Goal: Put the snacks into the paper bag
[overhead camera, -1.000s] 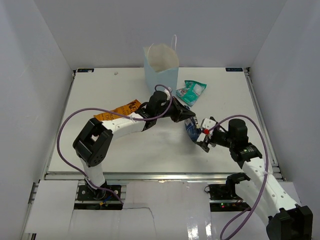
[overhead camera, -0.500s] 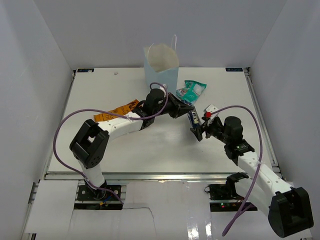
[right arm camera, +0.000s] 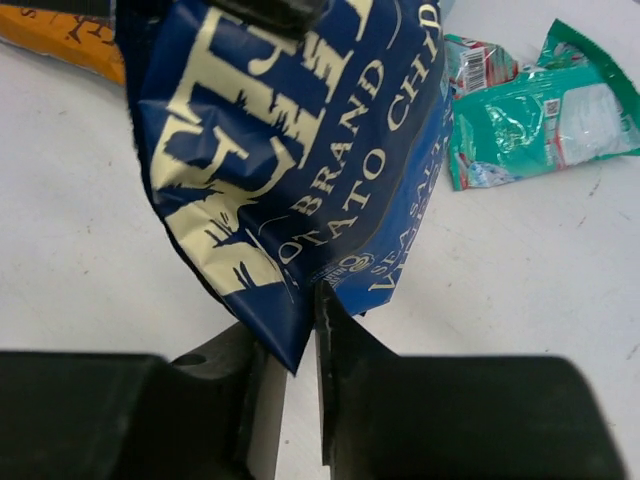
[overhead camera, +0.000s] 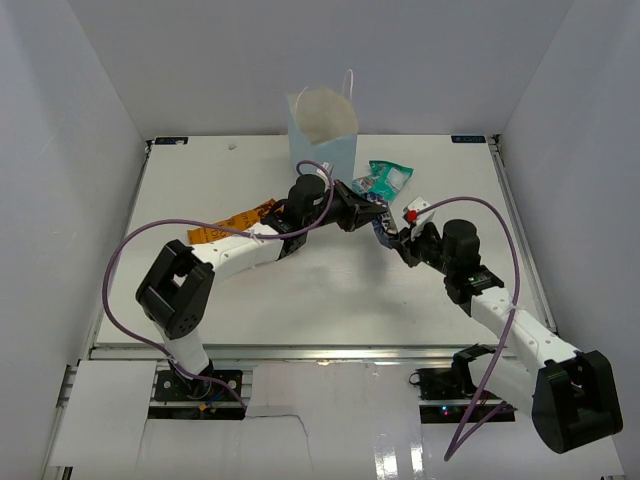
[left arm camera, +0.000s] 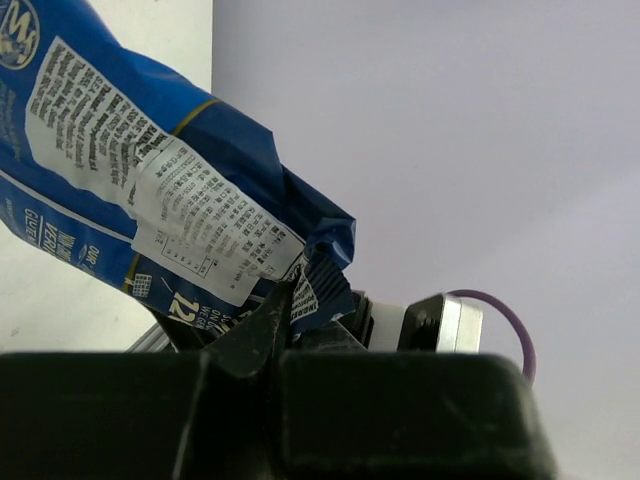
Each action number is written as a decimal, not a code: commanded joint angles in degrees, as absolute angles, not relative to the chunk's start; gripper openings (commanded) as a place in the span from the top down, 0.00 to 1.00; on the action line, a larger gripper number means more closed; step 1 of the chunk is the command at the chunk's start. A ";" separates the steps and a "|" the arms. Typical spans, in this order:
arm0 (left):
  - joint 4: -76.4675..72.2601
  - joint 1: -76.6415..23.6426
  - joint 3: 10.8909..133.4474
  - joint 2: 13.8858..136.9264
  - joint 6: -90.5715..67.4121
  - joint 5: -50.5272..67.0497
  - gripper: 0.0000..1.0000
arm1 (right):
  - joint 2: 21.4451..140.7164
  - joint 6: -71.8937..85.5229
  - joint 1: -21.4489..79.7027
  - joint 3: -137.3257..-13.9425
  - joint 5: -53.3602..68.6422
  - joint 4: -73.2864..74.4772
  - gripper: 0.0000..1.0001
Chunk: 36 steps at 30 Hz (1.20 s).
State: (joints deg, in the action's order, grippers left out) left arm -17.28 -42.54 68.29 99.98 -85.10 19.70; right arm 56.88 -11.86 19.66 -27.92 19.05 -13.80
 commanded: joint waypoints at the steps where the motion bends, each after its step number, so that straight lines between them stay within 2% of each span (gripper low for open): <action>1: -18.46 -43.42 68.12 95.71 -85.17 23.90 1.00 | 58.18 -10.73 19.60 -35.05 17.58 -18.11 0.83; 5: -18.54 -43.16 67.94 94.57 -84.90 23.38 1.00 | 57.75 -10.55 19.34 -37.52 18.72 -17.58 0.86; 7: -18.72 -42.80 67.59 94.31 -85.08 23.47 1.00 | 57.48 -10.98 19.34 -38.32 19.60 -16.17 0.82; 8: -18.89 -42.72 67.50 94.13 -84.99 23.55 1.00 | 57.13 -10.64 19.34 -38.41 19.69 -16.17 0.75; 9: -18.98 -42.54 67.59 94.22 -84.99 23.64 1.00 | 56.95 -10.72 19.34 -38.32 19.69 -16.35 0.56; 11: -19.16 -42.45 67.67 94.48 -85.25 23.91 1.00 | 56.95 -10.72 19.34 -38.41 19.60 -16.61 0.39; 12: -19.25 -42.36 67.85 94.66 -85.17 24.17 1.00 | 57.13 -10.81 19.42 -38.50 19.16 -16.52 0.25; 15: -19.34 -42.28 68.12 95.19 -85.52 24.70 1.00 | 57.39 -10.72 19.34 -38.93 19.95 -17.05 0.15; 22: -19.69 -42.36 68.03 95.71 -85.78 25.14 1.00 | 59.59 -3.44 20.12 -40.17 22.06 -18.89 0.11; 23: -19.86 -42.28 67.94 95.89 -85.78 25.22 1.00 | 60.11 -2.47 20.56 -40.43 21.97 -19.51 0.09; 24: -19.95 -42.28 67.77 95.98 -86.13 25.22 1.00 | 60.55 -1.76 21.00 -40.60 21.71 -19.86 0.02; 25: -20.39 -42.36 67.42 96.06 -86.39 25.22 1.00 | 60.64 -1.06 22.05 -40.61 19.71 -20.73 0.10; 30: -20.65 -42.28 66.54 95.98 -86.66 24.52 1.00 | 61.08 -2.02 25.57 -40.96 9.42 -21.88 0.10; 36: -20.92 -42.28 65.66 96.33 -86.92 24.35 1.00 | 60.12 -6.67 28.12 -40.87 8.79 -23.38 0.10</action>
State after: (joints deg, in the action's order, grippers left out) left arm -22.17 -41.28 66.98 96.16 -87.26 21.87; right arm 61.52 -4.97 27.00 -36.75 12.16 -13.65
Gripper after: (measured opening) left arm 0.098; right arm 0.904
